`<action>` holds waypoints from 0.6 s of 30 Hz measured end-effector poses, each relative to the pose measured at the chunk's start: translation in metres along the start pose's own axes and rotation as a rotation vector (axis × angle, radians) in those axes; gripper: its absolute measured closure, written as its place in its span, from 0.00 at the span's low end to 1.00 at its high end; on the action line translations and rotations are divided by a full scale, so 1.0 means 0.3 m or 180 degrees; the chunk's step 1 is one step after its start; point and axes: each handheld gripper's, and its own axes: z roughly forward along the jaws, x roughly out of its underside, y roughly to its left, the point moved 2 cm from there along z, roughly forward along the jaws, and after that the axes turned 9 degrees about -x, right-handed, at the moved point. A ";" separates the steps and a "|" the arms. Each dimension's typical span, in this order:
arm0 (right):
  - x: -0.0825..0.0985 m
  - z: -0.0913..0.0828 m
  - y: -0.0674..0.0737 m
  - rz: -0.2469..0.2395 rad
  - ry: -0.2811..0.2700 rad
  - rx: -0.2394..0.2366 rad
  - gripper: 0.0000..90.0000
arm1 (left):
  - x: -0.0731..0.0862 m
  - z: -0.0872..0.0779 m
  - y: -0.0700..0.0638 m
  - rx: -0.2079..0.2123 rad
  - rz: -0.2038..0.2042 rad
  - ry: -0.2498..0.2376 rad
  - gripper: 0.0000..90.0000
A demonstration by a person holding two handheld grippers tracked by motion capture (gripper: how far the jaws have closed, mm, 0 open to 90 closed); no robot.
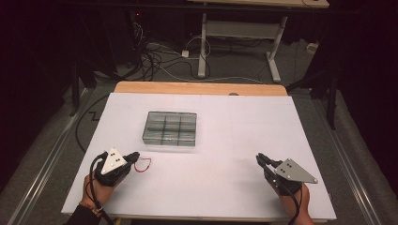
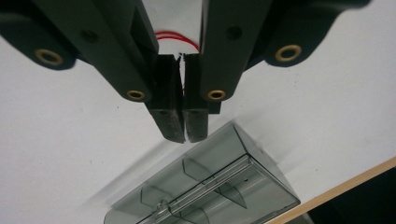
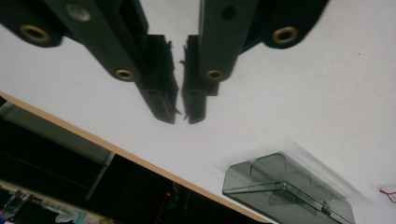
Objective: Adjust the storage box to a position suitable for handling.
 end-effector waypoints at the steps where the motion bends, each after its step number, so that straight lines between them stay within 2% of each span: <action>1: 0.000 0.000 0.000 0.0000 0.0000 0.0000 0.96 | 0.000 0.000 0.000 0.0000 0.0000 0.0000 0.95; 3: 0.008 0.005 -0.010 0.0046 0.0047 -0.0026 1.00 | 0.001 0.000 0.006 -0.0006 -0.0012 0.0018 0.98; 11: 0.029 0.037 -0.039 0.0083 0.0184 -0.0049 1.00 | 0.005 0.016 0.040 -0.0067 -0.0020 0.0106 0.98; 18: 0.036 0.074 -0.073 0.0108 0.0282 -0.0036 1.00 | -0.009 0.053 0.093 -0.0098 -0.0145 0.0177 0.98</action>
